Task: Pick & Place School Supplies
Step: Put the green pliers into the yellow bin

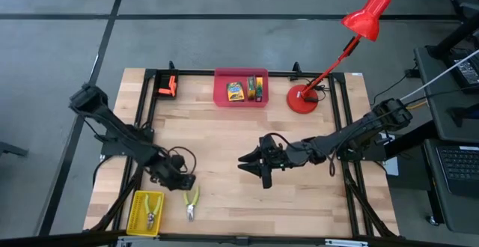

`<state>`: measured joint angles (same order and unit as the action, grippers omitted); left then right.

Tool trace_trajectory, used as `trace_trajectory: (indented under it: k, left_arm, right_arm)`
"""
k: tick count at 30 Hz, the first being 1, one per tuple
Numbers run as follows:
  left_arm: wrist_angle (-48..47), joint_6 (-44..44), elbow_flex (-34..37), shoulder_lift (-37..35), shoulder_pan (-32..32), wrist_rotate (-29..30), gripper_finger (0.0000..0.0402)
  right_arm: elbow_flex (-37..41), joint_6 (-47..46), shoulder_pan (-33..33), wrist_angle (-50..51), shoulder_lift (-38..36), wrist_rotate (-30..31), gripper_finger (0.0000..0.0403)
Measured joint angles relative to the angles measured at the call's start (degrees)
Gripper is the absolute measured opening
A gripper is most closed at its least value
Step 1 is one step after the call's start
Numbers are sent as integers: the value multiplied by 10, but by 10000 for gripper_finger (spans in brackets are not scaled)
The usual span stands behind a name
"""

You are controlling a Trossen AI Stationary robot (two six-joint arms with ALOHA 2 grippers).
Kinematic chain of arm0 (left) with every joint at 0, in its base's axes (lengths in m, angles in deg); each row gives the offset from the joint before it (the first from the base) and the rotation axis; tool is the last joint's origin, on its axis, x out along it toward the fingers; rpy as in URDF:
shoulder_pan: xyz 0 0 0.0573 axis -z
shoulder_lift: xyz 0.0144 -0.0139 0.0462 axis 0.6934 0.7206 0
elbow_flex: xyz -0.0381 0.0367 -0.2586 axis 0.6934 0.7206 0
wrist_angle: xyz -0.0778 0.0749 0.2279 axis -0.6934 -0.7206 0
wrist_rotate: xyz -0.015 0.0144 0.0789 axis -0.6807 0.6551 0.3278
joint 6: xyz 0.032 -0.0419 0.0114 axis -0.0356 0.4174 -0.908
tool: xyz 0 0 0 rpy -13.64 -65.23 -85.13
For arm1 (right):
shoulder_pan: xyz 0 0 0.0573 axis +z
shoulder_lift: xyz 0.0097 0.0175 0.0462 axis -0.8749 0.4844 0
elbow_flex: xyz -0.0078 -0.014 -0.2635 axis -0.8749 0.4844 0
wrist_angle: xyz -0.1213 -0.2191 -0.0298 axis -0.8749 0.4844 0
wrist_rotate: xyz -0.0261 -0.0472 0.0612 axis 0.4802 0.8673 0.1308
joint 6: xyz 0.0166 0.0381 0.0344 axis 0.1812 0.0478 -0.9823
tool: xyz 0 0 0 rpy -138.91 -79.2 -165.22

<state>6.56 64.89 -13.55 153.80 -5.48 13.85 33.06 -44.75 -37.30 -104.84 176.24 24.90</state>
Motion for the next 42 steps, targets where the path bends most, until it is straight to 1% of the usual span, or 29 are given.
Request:
trace_trajectory:
  k: [5, 10, 16, 18, 20, 23, 25, 26, 31, 34, 36, 39, 42]
  left_arm:
    - [3, 3, -31, 61, -8, 5, 189]
    - [1, 7, -53, 109, -8, -24, 189]
    - [3, 17, -68, 149, -6, -34, 182]
    - [-1, 18, -72, 157, -6, -40, 168]
    - [-5, 12, -73, 161, -6, -44, 144]
    - [-7, -9, -72, 160, -6, -48, 86]
    - [-5, -25, -71, 154, -6, -42, 39]
    - [-4, -30, -71, 150, -6, -29, 31]
    - [24, -90, -71, 97, -11, 36, 31]
    - [38, -105, -71, 46, -14, 78, 31]
    - [6, -91, -71, 9, -12, 89, 31]
    - [-73, -68, -78, -38, 5, 94, 31]
    - [-150, -62, -105, -74, 26, 64, 31]
  right_arm:
    - [0, -14, 12, 0, 0, 0, 153]
    - [0, -14, 17, 3, 0, 8, 153]
    - [0, -8, 17, 3, 0, 4, 153]
    - [0, -5, 17, 3, 0, 0, 153]
    - [0, -4, 17, 3, 0, -2, 153]
    - [0, -1, 20, 3, 0, -2, 153]
    - [0, 1, 21, 3, 0, -2, 153]
    - [0, 1, 21, 3, 0, -3, 153]
    - [0, 5, 22, 3, 0, -3, 153]
    - [0, 7, 22, 3, 0, -2, 153]
    - [0, 8, 22, 3, 0, -2, 153]
    - [0, 9, 22, 3, 0, -3, 153]
    - [0, 10, 22, 3, 0, -3, 153]
